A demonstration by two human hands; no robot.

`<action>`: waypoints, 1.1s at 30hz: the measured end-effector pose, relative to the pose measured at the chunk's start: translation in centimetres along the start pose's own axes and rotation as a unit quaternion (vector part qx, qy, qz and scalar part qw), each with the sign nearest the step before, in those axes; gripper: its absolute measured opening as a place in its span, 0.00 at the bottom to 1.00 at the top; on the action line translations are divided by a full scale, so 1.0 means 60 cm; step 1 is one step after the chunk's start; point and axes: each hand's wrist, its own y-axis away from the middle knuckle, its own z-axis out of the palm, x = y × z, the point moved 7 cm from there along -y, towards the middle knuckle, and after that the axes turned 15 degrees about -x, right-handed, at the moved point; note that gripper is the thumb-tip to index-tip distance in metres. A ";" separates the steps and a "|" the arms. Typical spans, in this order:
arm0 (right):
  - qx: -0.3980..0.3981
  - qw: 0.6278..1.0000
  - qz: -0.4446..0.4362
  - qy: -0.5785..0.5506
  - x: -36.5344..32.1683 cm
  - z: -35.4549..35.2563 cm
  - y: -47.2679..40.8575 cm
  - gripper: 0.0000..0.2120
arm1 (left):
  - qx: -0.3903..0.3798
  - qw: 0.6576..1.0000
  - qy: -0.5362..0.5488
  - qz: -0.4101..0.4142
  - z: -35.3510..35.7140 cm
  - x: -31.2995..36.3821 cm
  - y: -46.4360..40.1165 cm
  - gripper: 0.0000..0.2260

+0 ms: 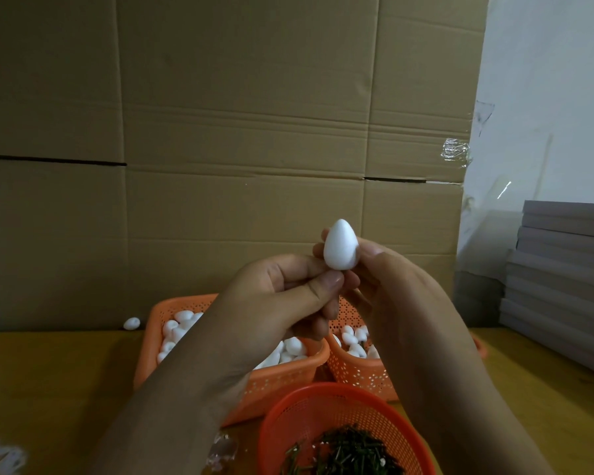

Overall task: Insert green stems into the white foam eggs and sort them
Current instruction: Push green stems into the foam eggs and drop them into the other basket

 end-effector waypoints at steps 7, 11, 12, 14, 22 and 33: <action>0.015 0.998 -0.015 0.056 -0.014 -0.005 0.007 0.14 | 0.026 1.000 0.005 0.006 0.000 0.001 0.000 0.08; 0.014 0.997 -0.030 0.074 -0.022 -0.005 0.008 0.12 | 0.037 0.999 -0.015 0.023 -0.001 0.009 0.002 0.10; 0.013 0.996 -0.030 0.082 -0.022 -0.006 0.007 0.12 | 0.041 0.999 -0.017 0.026 -0.002 0.009 0.002 0.10; 0.013 0.996 -0.030 0.087 -0.021 -0.007 0.008 0.13 | 0.046 0.998 -0.016 0.030 -0.004 0.008 0.003 0.10; 0.020 0.994 -0.025 0.101 -0.010 -0.018 0.006 0.15 | 0.025 0.997 -0.064 0.019 -0.011 0.005 -0.001 0.11; 0.198 0.931 0.118 0.283 0.041 -0.166 0.009 0.06 | 0.156 0.809 -0.515 -0.235 -0.158 -0.064 0.023 0.06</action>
